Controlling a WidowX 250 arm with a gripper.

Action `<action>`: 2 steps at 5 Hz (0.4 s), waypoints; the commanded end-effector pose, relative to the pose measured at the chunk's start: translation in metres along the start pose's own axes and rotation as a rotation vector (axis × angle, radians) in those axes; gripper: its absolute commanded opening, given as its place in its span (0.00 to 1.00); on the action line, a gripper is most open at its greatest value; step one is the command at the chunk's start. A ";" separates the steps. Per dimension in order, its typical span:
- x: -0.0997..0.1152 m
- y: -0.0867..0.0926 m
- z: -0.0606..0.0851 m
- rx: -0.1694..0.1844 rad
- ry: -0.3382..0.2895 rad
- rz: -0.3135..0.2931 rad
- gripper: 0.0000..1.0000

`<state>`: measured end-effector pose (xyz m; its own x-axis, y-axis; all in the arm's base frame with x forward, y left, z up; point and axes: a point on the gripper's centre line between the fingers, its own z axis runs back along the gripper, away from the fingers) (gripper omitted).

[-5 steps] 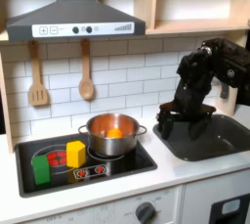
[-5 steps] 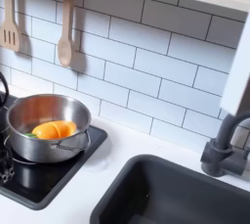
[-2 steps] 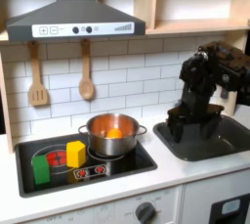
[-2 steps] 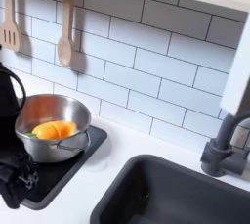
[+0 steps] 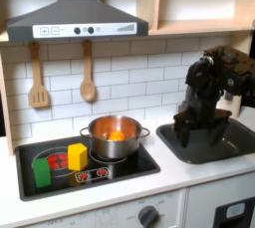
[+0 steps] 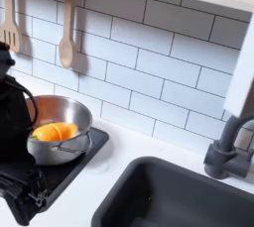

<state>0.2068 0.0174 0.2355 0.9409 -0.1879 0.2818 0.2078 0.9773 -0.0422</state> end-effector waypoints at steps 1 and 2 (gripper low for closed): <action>0.001 0.000 -0.002 0.001 -0.010 -0.014 1.00; 0.001 0.000 -0.002 0.003 -0.013 -0.013 1.00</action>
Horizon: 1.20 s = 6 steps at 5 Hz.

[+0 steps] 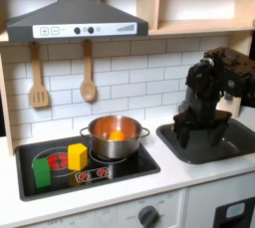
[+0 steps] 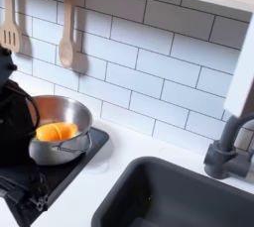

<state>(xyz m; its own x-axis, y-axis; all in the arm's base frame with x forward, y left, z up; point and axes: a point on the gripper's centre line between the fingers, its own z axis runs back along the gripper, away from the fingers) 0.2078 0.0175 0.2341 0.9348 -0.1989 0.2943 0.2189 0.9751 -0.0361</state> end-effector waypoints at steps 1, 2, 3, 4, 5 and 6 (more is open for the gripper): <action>0.000 0.000 0.000 -0.002 0.003 -0.001 1.00; 0.000 0.000 0.000 0.000 0.003 0.000 1.00; 0.009 0.006 -0.004 0.017 -0.001 0.005 1.00; 0.020 0.015 -0.011 0.020 0.000 0.029 1.00; 0.033 0.024 -0.014 0.021 -0.008 0.046 1.00; 0.048 0.038 -0.017 0.034 -0.017 0.067 1.00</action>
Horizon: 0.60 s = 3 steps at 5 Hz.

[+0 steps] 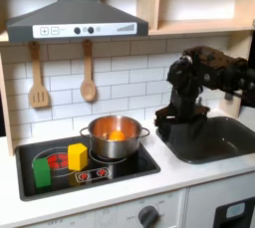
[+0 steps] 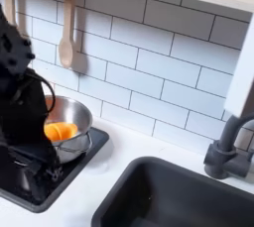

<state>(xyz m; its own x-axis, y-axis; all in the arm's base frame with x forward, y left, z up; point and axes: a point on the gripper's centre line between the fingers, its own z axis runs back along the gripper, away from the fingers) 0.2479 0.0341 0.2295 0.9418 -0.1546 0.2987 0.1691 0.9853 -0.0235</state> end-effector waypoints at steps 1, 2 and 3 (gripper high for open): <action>0.032 0.029 -0.009 0.020 -0.016 0.038 1.00; 0.050 0.045 -0.015 0.024 -0.025 0.059 1.00; 0.064 0.059 -0.021 0.027 -0.026 0.051 1.00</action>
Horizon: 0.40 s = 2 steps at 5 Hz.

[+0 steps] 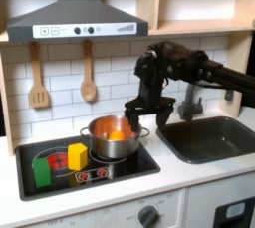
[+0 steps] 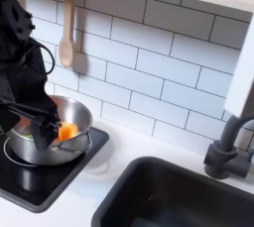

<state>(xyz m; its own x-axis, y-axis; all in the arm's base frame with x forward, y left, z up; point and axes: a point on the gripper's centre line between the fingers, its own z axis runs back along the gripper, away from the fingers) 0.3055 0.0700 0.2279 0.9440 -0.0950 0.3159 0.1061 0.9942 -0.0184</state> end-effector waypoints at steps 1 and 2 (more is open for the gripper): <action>0.030 0.022 -0.015 0.002 -0.003 -0.024 1.00; 0.038 0.036 -0.027 0.006 0.013 -0.042 1.00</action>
<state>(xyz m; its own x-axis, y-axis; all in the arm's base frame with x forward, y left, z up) 0.3541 0.0986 0.2117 0.9431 -0.1359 0.3035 0.1447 0.9895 -0.0066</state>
